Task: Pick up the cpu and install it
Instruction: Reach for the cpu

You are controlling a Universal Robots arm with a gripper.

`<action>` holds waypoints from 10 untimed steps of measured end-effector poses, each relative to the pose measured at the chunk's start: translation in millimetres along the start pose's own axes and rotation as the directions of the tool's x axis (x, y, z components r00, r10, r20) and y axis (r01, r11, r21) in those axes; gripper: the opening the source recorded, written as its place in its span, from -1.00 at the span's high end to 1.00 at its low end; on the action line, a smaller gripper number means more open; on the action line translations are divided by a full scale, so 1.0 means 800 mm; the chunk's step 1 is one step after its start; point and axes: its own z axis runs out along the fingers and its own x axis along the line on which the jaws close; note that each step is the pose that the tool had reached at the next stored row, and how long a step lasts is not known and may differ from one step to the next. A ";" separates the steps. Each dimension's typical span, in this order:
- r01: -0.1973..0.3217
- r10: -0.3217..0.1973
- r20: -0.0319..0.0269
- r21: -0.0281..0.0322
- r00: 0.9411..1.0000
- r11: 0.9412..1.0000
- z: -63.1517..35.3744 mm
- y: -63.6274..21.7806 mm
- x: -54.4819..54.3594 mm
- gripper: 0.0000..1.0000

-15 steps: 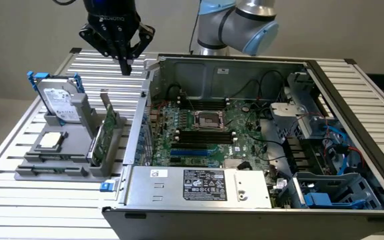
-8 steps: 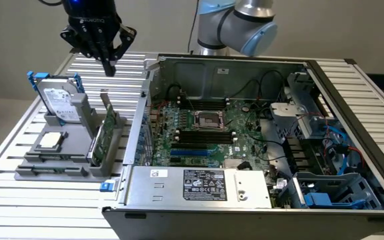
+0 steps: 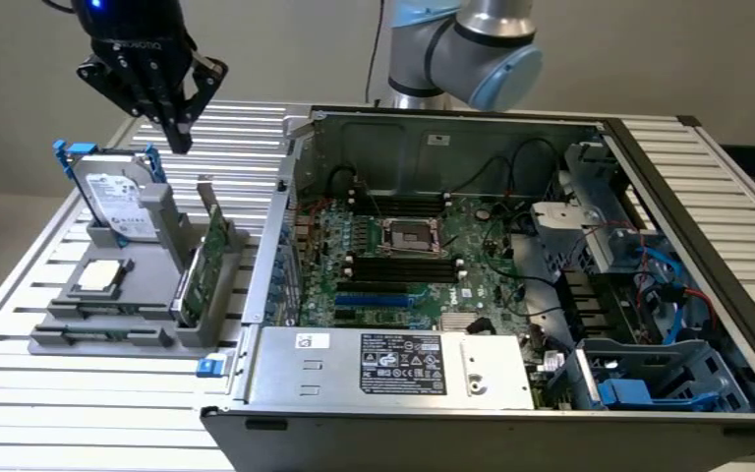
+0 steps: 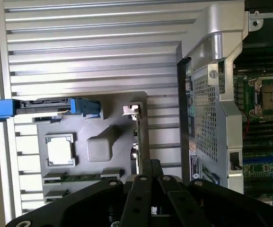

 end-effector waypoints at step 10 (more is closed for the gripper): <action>-0.001 0.001 -0.012 0.001 1.000 1.000 0.008 -0.004 0.057 0.79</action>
